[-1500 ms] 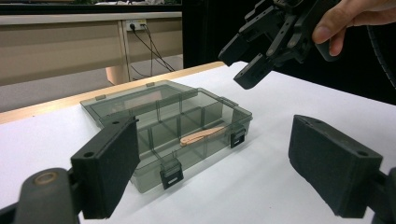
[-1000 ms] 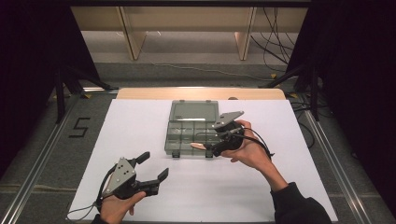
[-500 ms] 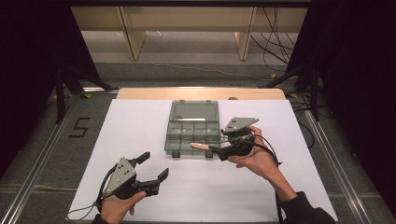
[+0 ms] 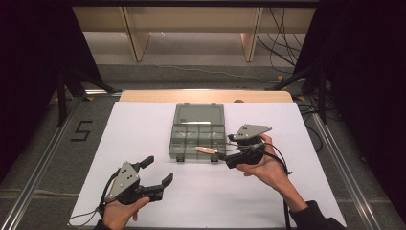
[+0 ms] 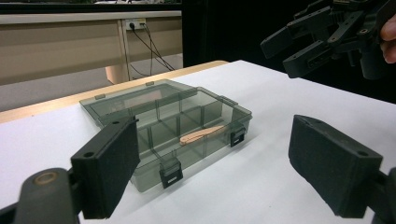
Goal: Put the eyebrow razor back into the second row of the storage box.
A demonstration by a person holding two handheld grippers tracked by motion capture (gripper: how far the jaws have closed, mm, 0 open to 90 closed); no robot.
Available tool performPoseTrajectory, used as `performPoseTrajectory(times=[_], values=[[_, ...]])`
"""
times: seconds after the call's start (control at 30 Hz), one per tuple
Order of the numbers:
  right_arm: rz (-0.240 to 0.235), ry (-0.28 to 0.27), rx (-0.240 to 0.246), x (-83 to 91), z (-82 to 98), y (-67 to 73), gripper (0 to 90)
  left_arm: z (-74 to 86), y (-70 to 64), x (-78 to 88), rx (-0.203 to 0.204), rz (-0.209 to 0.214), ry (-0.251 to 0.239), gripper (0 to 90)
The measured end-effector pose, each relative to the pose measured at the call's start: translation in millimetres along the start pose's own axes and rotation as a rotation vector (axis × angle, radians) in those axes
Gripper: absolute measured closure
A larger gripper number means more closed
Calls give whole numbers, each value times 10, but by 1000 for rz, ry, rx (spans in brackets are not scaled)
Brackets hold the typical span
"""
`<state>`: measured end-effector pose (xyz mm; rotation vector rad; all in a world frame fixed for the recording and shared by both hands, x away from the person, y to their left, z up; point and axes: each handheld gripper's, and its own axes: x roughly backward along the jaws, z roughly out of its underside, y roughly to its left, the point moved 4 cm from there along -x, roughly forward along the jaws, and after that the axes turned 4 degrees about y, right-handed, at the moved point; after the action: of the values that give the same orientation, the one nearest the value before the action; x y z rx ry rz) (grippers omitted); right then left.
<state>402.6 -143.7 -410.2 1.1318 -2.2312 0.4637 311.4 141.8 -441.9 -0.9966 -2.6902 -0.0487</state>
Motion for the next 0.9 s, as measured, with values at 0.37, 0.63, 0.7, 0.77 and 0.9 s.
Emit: performPoseTrajectory(times=[0.37,0.63,0.7,0.77,0.9], values=[[0,-25,-21,43,69,18,244,-2,-5,0,0,3,0,161],[0,-52,-46,87,152,18,239,-5,-4,-7,1,8,-11,161],[1,-64,-53,110,172,14,240,-5,-4,2,-1,2,-1,161],[-4,-74,-65,127,191,18,239,-4,-5,-8,2,9,-11,161],[-1,-82,-72,167,240,18,239,-5,-3,3,-1,3,-2,161]])
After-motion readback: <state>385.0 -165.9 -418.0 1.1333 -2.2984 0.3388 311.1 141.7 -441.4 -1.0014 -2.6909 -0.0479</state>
